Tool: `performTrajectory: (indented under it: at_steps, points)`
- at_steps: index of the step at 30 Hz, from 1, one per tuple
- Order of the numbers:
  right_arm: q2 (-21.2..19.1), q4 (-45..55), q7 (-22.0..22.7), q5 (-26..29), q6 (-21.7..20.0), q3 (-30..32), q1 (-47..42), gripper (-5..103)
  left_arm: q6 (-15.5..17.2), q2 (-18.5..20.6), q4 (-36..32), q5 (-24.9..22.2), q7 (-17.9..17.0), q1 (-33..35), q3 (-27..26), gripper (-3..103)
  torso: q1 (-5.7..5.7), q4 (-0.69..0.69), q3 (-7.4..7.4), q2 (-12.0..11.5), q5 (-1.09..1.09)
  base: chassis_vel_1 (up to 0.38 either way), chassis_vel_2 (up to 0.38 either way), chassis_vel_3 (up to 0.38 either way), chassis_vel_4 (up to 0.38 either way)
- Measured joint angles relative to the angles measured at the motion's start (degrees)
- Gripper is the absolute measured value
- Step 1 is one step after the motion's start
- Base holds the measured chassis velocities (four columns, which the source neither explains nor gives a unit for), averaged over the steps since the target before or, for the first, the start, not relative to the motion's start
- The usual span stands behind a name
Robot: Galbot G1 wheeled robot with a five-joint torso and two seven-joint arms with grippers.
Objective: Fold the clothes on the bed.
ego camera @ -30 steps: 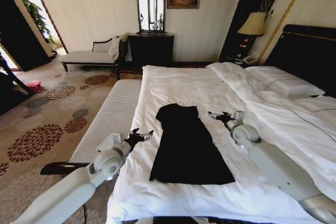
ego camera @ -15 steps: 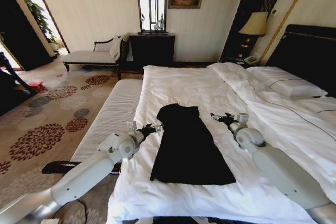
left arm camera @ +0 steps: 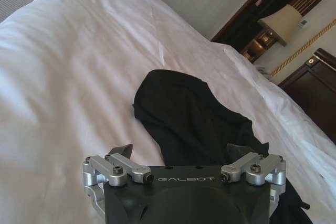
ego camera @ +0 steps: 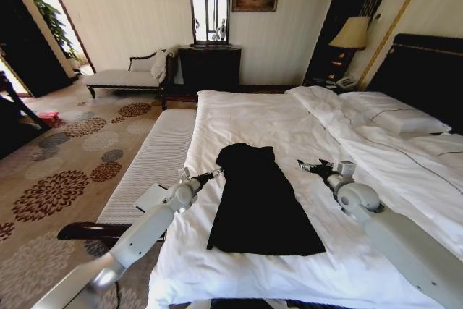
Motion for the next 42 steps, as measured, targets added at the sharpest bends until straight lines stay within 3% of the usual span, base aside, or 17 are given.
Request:
performTrajectory:
  at_steps: [8, 29, 34, 42]
  points:
    - [-0.5, 1.5, 0.9, -0.2, -0.5, 0.8, -1.5, 100, -0.1, -5.8, 8.0, 0.0, 3.7, -1.6, 0.0, 100, 0.0, 0.0, 0.0, 0.0, 0.0, 0.0, 0.0, 0.0, 0.0]
    - [-1.2, 1.8, 1.2, 0.3, -0.9, 2.0, -3.2, 100, -0.6, -14.5, 19.8, 1.9, 7.3, -7.0, 0.9, 100, 0.0, -0.01, 0.0, 0.0, -0.01, 0.0, 0.0, 0.0, 0.0]
    - [-1.3, 1.7, 1.2, 0.3, -0.9, 2.3, -3.4, 100, -0.7, -14.5, 20.0, 2.1, 7.1, -7.2, 0.9, 100, 0.0, -0.01, 0.0, 0.0, -0.01, 0.0, 0.0, 0.0, 0.0]
    - [-1.4, 1.3, 1.2, 0.9, -1.0, 1.8, -2.1, 100, -0.8, -10.6, 19.3, 2.3, 6.3, -5.7, 0.2, 100, 0.0, 0.01, 0.0, 0.0, -0.01, 0.0, 0.0, 0.0, 0.0]
